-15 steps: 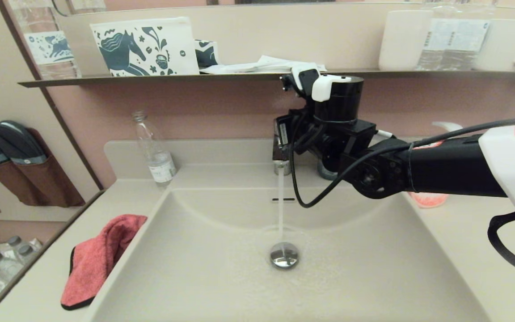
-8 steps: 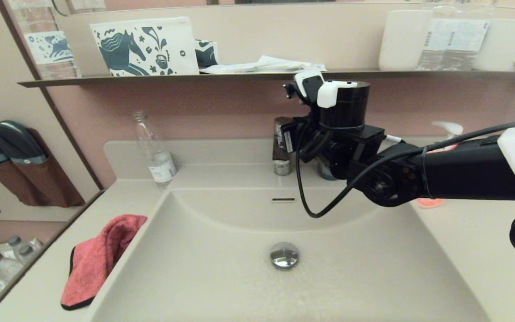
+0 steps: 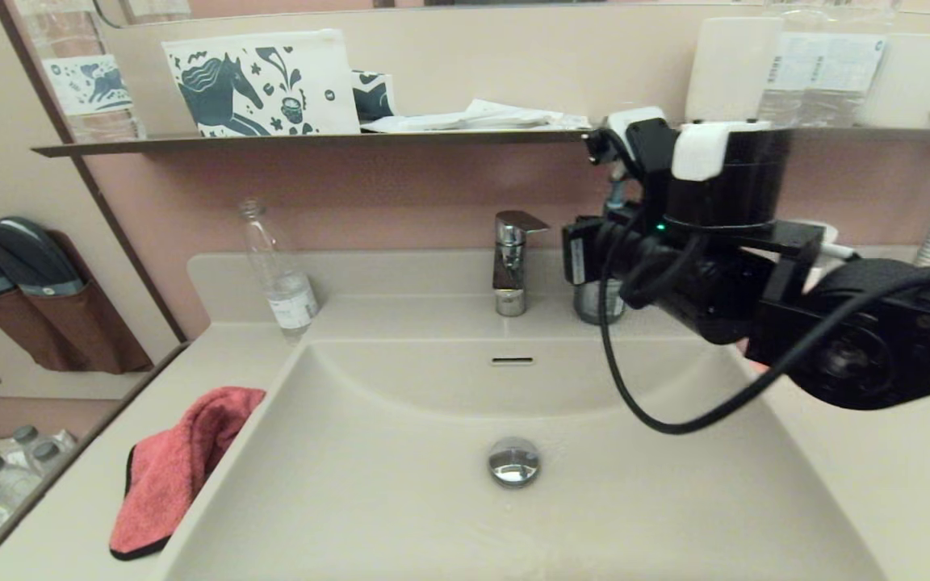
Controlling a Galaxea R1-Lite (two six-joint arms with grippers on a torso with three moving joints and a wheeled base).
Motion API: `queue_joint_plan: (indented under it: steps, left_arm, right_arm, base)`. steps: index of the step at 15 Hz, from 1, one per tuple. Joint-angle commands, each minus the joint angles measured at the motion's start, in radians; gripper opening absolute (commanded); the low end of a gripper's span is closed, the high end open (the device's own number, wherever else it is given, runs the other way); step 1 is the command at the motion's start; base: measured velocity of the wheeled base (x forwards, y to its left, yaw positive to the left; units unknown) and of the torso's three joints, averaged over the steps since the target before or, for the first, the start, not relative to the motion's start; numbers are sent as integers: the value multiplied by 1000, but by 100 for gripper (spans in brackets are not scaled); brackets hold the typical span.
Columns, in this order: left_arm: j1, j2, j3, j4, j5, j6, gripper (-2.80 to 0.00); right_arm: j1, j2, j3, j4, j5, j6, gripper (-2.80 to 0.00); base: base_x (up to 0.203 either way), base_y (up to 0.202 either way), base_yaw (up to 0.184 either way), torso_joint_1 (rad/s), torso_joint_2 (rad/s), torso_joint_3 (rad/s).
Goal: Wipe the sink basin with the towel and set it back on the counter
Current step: Pick up the cloth
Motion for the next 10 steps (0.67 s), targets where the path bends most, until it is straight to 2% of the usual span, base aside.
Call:
queue_joint_plan:
  steps: [1,3,4,6,10]
  left_arm:
    - [0,0,0,0,-1,1,-280]
    - [0,0,0,0,-1,1,-280]
    - [0,0,0,0,-1,1,-280]
    - [0,0,0,0,-1,1,-280]
    - [0,0,0,0,-1,0,-280]
  right_arm:
    - [-7,-241,195,-5,-4,11,-280]
    - [-50,-406,336,-2,-9,16,-280]
    - [-101,-462,392,0,-24,17,-280]
    - [-263,-565,494,3,-59,18,-280]
    - [-560,-779,589,9,-68,19,-280]
  base:
    - [0,0,0,0,0,0]
    - [0,0,0,0,0,0]
    - [0,0,0,0,0,0]
    - [0,0,0,0,0,0]
    - [0,0,0,0,0,0]
